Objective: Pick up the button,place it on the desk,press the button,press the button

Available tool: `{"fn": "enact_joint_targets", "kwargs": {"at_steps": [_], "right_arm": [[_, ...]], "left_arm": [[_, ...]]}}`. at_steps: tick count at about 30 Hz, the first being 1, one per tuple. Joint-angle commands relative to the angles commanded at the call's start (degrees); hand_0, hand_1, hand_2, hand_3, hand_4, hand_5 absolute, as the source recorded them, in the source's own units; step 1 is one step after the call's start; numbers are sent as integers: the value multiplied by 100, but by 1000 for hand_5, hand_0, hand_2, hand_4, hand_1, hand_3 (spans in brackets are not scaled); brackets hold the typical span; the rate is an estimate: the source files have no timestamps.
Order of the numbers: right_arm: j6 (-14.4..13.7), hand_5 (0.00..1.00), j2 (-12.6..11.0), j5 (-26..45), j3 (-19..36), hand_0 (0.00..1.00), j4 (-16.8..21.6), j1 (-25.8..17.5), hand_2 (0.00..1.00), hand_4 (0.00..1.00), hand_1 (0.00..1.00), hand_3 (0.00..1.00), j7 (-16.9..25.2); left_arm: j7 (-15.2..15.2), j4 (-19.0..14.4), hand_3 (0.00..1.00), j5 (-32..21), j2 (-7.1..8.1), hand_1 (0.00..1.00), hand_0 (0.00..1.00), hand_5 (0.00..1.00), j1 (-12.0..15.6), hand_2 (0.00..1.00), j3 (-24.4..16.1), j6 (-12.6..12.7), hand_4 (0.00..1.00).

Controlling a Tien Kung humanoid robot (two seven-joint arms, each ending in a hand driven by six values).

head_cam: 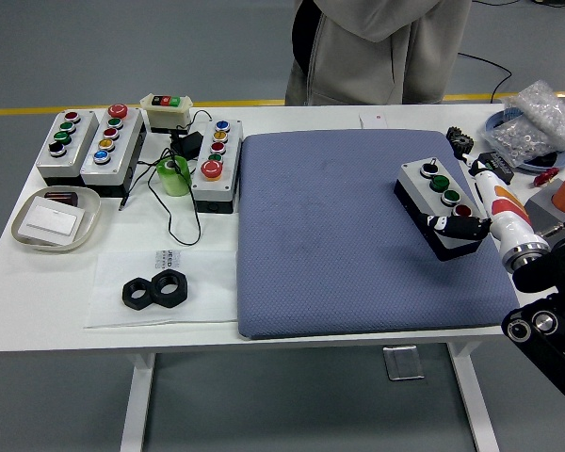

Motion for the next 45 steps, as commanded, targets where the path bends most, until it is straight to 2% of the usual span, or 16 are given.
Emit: {"fn": "enact_joint_targets", "kwargs": {"at_steps": [6, 13, 18, 19, 24, 25, 31, 32, 37, 38, 43, 44, 45], "right_arm": [[32, 272, 129, 50, -46, 998, -252, 112, 989, 998, 931, 971, -92], [116, 279, 398, -137, -15, 994, -747, 385, 969, 995, 904, 961, -425], [190, 279, 500, -261, -11, 994, -1031, 542, 969, 995, 904, 961, -617], [202, 276, 517, -289, -13, 961, -1083, 573, 900, 991, 838, 940, -655], [286, 276, 569, -520, -67, 961, -1324, 718, 900, 991, 838, 940, -807], [297, 275, 573, -532, -73, 929, -1347, 730, 775, 990, 729, 921, -821], [365, 275, 577, -647, -117, 929, -1461, 791, 775, 990, 729, 921, -920], [358, 271, 577, -684, -122, 873, -1469, 802, 667, 988, 628, 883, -951], [458, 271, 568, -762, -140, 873, -1470, 822, 667, 988, 628, 883, -1022], [488, 260, 563, -775, -146, 802, -1470, 823, 593, 979, 547, 839, -1029], [578, 260, 541, -812, -173, 802, -1475, 819, 593, 979, 547, 839, -1054], [558, 199, 530, -809, -184, 619, -1469, 811, 544, 936, 472, 767, -1064], [527, 199, 515, -804, -197, 619, -1461, 801, 544, 936, 472, 767, -1064]], "left_arm": [[-6, 1, 822, -19, 3, 825, 716, 998, -13, 848, 6, 3, 623], [-23, -1, 821, -69, 4, 824, 715, 998, -24, 849, 42, 4, 623], [-29, -3, 821, -90, 6, 824, 715, 998, -26, 849, 55, 6, 623], [-30, -3, 822, -91, 5, 825, 709, 998, -25, 849, 54, 7, 623], [-26, -6, 822, -82, 10, 825, 709, 998, -29, 849, 52, 6, 623], [-24, -6, 821, -78, 10, 824, 703, 998, -30, 849, 49, 7, 624], [-31, -7, 821, -103, 11, 824, 703, 998, -31, 849, 64, 8, 624], [-31, -7, 821, -105, 11, 824, 703, 998, -31, 849, 64, 9, 623], [-28, -6, 821, -92, 10, 824, 703, 998, -29, 849, 55, 9, 623], [-27, -6, 821, -88, 10, 824, 703, 998, -28, 848, 53, 8, 622], [-8, -8, 821, -33, 10, 824, 703, 998, -25, 848, 23, 10, 622], [-5, -7, 820, -22, 10, 824, 703, 998, -22, 849, 17, 10, 622], [-2, -5, 820, -9, 10, 824, 703, 998, -20, 849, 8, 12, 622]]}}
